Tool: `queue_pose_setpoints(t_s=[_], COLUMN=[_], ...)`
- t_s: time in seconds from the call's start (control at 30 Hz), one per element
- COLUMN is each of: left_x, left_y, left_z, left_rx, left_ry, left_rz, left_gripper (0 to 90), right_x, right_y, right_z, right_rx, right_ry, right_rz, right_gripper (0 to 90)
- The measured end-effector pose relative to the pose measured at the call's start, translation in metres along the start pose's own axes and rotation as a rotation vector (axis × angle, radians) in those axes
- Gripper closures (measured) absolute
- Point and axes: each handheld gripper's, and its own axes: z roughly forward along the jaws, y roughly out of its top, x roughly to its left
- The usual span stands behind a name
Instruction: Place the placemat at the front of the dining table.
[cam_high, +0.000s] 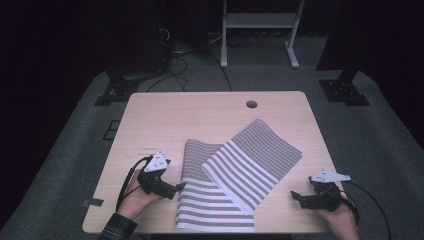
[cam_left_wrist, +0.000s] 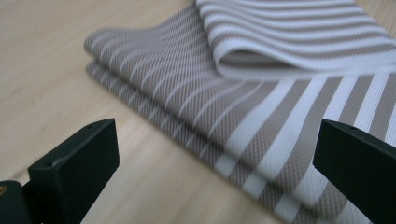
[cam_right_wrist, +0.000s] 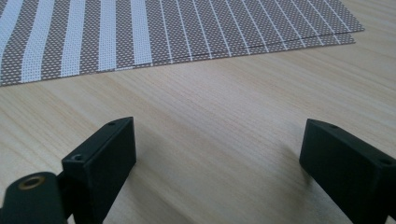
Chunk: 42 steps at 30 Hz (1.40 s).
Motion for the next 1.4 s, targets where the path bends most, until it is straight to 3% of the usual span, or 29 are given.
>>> queue_pose_setpoints(t_s=[0.07, 0.2, 0.53, 0.93, 1.2, 1.4], left_x=[0.002, 0.005, 0.011, 0.015, 0.016, 0.016], left_y=[-0.015, -0.029, -0.048, -0.059, -0.063, -0.063], left_z=[-0.002, -0.005, -0.014, -0.016, -0.015, -0.015], left_rx=[0.028, 0.056, 0.089, 0.129, 0.094, 0.093], left_ry=[0.008, 0.013, 0.037, 0.051, 0.061, 0.062], left_rz=[-0.009, -0.021, -0.049, -0.061, -0.053, -0.054], left_gripper=[0.0, 0.0, 0.0, 0.0, 0.0, 0.0], right_x=[0.001, 0.001, 0.001, 0.001, 0.005, 0.011], right_y=[0.001, 0.001, 0.001, 0.001, 0.003, 0.007], right_z=[0.000, 0.000, -0.001, -0.001, -0.003, -0.005], right_rx=[-0.002, -0.002, -0.004, -0.004, -0.016, -0.029], right_ry=[0.002, 0.003, 0.005, 0.008, 0.016, 0.031], right_rz=[-0.001, 0.003, 0.010, 0.015, 0.009, 0.001], right_gripper=[9.5, 9.5, 9.5, 9.5, 9.5, 9.5])
